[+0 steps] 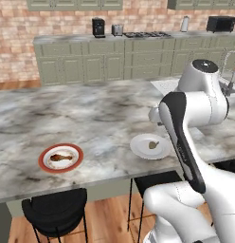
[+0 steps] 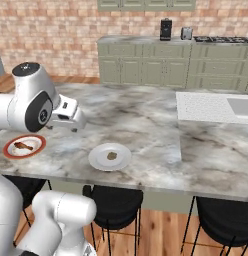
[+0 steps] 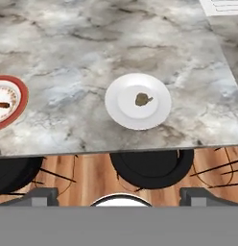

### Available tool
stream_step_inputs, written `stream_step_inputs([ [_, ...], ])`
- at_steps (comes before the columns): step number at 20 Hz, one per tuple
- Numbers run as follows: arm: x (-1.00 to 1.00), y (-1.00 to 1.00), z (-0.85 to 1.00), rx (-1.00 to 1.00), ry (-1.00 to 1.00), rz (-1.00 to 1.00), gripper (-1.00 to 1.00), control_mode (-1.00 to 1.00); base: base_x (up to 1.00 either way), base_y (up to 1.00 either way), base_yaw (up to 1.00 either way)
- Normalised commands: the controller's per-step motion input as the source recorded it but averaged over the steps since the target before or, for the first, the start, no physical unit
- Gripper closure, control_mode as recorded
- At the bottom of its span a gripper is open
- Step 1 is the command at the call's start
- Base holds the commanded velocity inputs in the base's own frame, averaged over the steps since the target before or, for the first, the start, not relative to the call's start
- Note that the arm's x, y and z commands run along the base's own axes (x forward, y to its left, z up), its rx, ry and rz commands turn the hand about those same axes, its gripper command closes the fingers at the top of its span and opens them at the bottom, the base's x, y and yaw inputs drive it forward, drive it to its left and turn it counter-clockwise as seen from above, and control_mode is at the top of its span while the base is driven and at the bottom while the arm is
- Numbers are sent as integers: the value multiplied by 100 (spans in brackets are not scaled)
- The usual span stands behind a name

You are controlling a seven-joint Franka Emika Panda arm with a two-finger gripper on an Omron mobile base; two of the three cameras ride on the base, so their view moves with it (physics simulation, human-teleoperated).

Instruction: Transport the chicken drumstick and garlic to the fridge. Place the chicken drumstick on the rack containing meat and place the garlic on the rack containing the vegetable, ensuring meats and vegetables are on different racks.

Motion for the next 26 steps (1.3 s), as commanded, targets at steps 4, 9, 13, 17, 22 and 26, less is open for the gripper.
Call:
stream_step_inputs([
  [4,2,-5,-15,6,12,-1,-100,-100,0,0,0],
  [9,4,-5,-18,7,13,-2,-100,-100,0,0,0],
  [13,3,-3,-12,2,11,-1,-100,-100,0,0,0],
  [17,1,-6,-15,0,6,-1,-100,-100,0,0,0],
  [22,0,-14,-26,0,1,0,-100,-100,0,0,0],
  [26,0,-17,-28,0,2,-2,-100,-100,0,0,0],
])
